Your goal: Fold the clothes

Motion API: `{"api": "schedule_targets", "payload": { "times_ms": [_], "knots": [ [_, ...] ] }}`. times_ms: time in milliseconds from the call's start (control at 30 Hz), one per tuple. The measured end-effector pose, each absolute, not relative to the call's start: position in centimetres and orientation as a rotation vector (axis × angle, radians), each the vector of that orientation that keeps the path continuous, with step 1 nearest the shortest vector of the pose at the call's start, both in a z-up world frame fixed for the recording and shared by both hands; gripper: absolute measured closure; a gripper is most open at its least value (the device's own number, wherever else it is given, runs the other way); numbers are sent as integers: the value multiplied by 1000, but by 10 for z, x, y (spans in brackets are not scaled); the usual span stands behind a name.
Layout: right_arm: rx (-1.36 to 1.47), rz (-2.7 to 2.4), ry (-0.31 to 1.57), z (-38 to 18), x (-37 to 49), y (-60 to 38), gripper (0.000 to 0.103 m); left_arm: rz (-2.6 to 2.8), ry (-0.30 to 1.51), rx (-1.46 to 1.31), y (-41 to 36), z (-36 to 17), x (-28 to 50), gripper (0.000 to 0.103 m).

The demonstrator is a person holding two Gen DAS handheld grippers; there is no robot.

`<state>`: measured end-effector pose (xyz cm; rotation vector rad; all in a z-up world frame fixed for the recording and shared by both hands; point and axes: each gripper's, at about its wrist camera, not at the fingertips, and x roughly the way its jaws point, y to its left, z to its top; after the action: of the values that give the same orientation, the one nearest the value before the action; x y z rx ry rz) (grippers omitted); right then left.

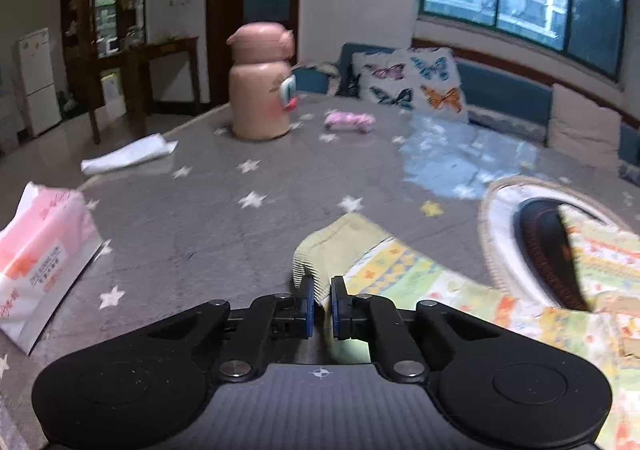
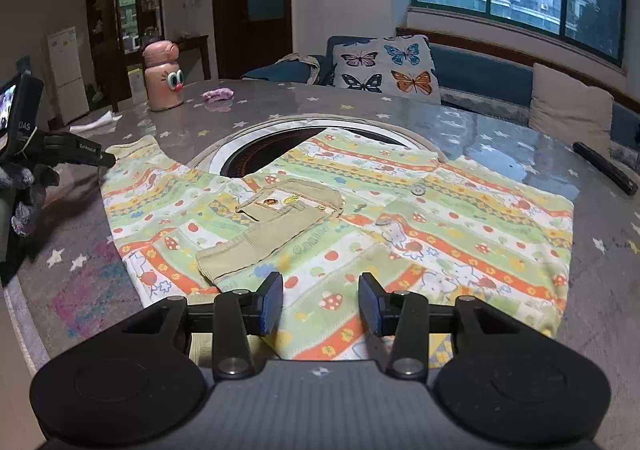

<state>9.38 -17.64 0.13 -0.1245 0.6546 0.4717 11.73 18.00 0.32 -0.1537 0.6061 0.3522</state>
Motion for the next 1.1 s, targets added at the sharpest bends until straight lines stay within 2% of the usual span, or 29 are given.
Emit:
{"api": "schedule_targets", "payload": {
  "times_ms": [267,600,867,1100],
  "knots": [
    [-48,423,652,6,89,-198,61,104,493,-191,122,52,97,96],
    [28,358,629,12,80,-230,61,-294,441,-133,2,83,84,96],
    [94,287,623,12,76,-264,61,-512,500,-10,-75,55,80,95],
    [156,245,617,13,76,-282,62,-581,609,45,-92,25,76,90]
  ]
}}
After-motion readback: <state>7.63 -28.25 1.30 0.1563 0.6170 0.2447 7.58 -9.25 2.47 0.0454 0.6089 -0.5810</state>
